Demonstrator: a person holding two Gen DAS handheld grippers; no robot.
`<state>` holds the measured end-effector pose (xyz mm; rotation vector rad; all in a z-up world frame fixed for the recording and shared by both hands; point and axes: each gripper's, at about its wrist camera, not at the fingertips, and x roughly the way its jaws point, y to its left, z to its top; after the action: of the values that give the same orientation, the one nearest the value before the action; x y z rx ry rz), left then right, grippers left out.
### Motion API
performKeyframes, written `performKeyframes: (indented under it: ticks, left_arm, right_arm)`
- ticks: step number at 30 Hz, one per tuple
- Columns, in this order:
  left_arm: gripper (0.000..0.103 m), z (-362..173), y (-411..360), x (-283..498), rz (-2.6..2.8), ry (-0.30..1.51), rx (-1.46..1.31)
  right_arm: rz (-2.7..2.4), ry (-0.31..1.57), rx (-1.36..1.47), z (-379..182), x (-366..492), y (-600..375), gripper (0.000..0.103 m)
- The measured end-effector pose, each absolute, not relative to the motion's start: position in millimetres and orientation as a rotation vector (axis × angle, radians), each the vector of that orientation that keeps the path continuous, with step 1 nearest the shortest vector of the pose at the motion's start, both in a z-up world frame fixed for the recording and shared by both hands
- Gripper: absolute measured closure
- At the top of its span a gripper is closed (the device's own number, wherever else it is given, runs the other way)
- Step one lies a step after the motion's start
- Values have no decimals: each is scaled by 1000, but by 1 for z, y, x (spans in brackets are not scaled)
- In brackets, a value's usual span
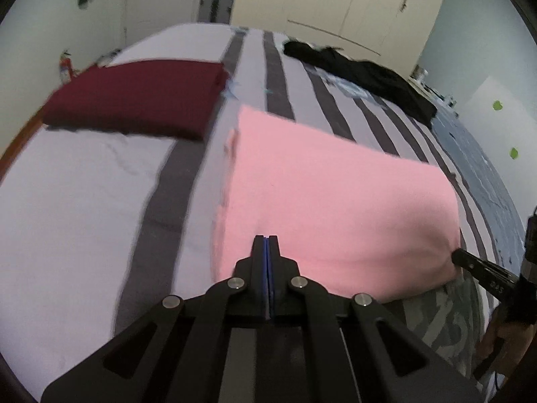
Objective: Fold clothes
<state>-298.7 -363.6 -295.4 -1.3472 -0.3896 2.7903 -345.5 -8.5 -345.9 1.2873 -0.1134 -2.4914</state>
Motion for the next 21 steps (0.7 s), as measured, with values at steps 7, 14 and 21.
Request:
performKeyframes:
  ticks: [7,14,21]
  left_arm:
    - [101,-287,-368,-305,2821,-347,-1354]
    - [101,-265,-349,-342,2865,-330,-1191]
    - [101,-315,-358,-370,2905,-345,-1326]
  right_arm:
    - [-2586,-191,1334,-342,-357,18,87]
    - [-2544,-172,1161,-317,-378,-27,87]
    - [-2564,-165,1168,-340,-410,-54,92]
